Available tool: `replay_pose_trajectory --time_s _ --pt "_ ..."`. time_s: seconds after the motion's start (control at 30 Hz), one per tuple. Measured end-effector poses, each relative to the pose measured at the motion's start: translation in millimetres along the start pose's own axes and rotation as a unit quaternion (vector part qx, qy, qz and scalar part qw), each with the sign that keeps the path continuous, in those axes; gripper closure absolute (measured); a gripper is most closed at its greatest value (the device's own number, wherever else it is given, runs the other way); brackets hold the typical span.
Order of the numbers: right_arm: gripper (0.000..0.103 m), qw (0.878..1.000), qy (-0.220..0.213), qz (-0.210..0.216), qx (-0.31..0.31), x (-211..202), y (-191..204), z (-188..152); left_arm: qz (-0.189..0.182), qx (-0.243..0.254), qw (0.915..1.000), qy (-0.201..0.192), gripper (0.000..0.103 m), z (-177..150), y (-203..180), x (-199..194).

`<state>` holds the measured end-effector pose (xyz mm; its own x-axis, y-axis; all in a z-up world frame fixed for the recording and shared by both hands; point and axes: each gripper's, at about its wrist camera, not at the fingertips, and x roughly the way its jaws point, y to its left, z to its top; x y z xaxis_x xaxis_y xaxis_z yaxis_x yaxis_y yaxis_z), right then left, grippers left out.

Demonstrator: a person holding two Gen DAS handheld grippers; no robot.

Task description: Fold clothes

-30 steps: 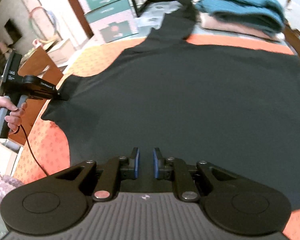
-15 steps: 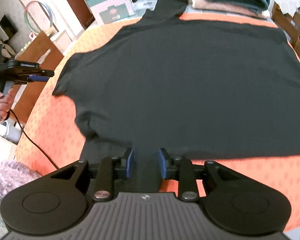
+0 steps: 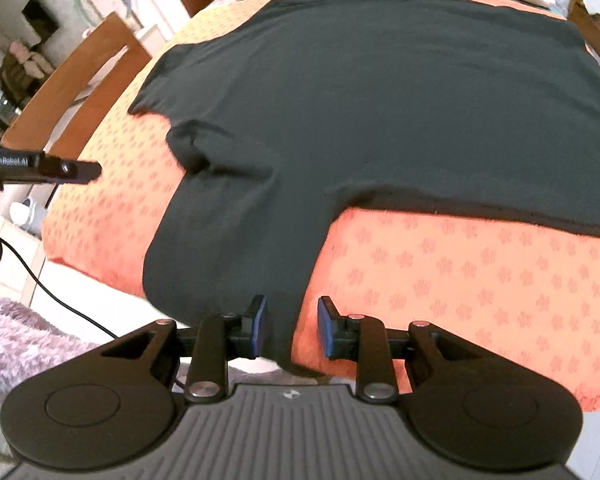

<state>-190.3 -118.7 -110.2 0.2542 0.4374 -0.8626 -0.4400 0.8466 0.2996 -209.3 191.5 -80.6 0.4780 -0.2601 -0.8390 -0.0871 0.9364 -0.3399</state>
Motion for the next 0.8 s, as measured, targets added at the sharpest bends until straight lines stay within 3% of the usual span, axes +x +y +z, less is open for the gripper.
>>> replay_pose_trajectory --time_s 0.23,0.53,0.6,0.67,0.8 --pt "0.066 1.0 -0.003 0.004 -0.029 -4.7 2.4 -23.7 -0.001 0.016 0.9997 0.02 0.055 -37.1 -38.8 21.1" --pt "0.066 0.999 -0.01 0.003 -0.043 -19.4 -3.7 -41.6 0.03 0.031 0.9991 0.006 0.061 -41.6 -59.5 40.4" --pt "0.062 0.999 -0.013 0.003 -0.041 -21.1 -5.1 -42.3 0.028 0.03 0.9991 0.003 0.074 -41.6 -60.0 38.0" --pt "0.06 0.999 -0.017 0.004 -0.037 -21.0 -6.5 -41.7 0.026 0.03 0.9992 0.001 0.098 -41.6 -60.1 34.9" --pt "0.06 0.999 -0.024 0.006 -0.037 -15.2 -4.5 -36.1 0.021 0.029 0.9994 -0.005 0.1 -41.8 -60.4 28.8"
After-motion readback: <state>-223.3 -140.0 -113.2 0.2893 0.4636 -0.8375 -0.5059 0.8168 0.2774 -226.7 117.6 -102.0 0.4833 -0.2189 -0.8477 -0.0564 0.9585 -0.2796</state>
